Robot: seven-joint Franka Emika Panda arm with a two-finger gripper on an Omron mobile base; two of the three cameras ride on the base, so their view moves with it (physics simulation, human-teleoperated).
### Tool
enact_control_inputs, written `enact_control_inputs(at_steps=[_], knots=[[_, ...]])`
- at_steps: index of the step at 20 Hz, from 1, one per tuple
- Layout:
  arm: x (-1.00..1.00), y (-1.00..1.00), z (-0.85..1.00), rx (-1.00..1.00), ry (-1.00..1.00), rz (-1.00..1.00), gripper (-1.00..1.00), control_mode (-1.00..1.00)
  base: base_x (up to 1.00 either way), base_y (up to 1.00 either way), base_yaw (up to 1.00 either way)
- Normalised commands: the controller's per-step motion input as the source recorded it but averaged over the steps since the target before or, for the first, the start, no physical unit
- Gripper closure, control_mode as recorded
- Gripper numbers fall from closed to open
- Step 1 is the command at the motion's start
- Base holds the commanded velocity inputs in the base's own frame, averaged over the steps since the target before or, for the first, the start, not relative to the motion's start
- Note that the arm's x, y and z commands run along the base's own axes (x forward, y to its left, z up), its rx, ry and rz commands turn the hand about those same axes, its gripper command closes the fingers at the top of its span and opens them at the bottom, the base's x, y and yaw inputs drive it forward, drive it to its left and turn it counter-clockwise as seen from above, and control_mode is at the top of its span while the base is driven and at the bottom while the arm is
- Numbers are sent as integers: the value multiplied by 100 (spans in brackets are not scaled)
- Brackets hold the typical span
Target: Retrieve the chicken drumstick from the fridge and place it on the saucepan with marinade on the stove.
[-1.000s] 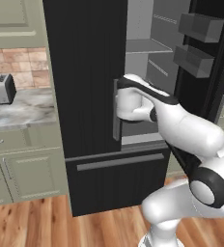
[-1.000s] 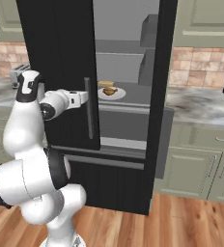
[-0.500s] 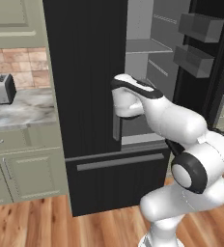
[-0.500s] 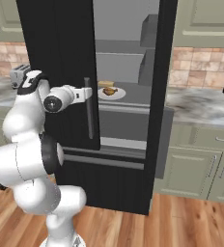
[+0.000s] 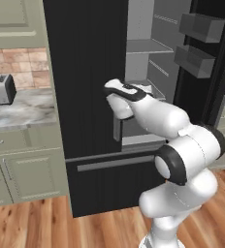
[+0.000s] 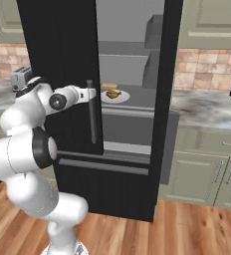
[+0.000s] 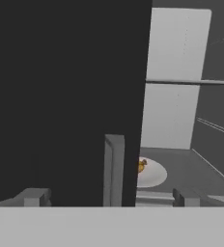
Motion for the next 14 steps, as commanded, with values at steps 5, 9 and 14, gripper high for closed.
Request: enact_control_inputs(at_steps=[5,9,14], knots=[[33,4,-17,0,0,0,-100,-100,0,0,0],[21,0,-12,0,0,0,-100,-100,0,0,0],[16,-7,-27,0,-6,0,-100,-100,0,0,0]])
